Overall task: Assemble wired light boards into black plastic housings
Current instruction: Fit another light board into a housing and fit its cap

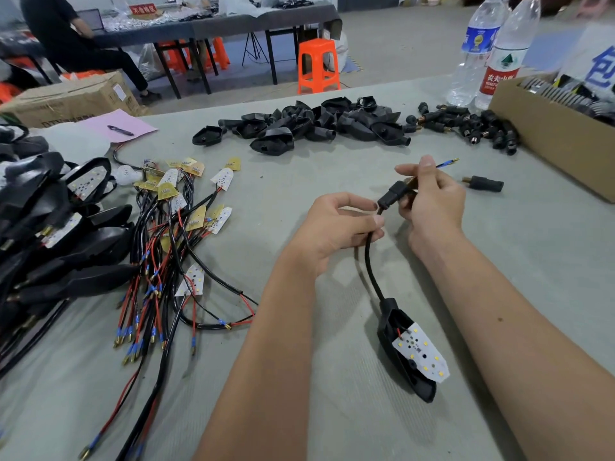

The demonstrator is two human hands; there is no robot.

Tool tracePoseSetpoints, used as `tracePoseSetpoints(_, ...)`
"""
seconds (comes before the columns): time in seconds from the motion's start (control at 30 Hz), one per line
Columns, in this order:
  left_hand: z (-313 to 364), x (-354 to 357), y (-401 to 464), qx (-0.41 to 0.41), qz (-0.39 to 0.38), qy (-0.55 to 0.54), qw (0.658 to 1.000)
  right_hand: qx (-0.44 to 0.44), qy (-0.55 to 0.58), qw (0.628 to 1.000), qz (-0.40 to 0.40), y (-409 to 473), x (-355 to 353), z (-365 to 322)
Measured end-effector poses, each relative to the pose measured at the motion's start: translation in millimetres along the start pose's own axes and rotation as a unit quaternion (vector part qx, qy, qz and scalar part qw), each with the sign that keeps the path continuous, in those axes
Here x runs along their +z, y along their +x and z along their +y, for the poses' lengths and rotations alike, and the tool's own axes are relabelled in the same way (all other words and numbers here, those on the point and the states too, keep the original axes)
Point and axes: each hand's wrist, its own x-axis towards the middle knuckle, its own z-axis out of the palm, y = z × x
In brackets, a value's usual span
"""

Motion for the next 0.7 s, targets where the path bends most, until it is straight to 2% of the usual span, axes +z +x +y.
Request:
tracePoseSetpoints(0.3, 1.5, -10.6, 2.2, -0.014, 0.011, 0.014, 1.0, -0.038, -0.042, 0.998, 0.01, 1.9, -2.4, 3.6)
tracePoseSetpoints(0.47, -1.2, -12.8, 4.1, -0.014, 0.036, 0.002, 0.999, -0.05, -0.062, 0.996, -0.036, -1.3, -2.8, 2.0)
tracePoseSetpoints(0.7, 1.3, -13.2, 0.8, 0.012, 0.001, 0.045, 0.999, -0.072, -0.111, 0.991, -0.004, -2.8, -5.1, 1.2)
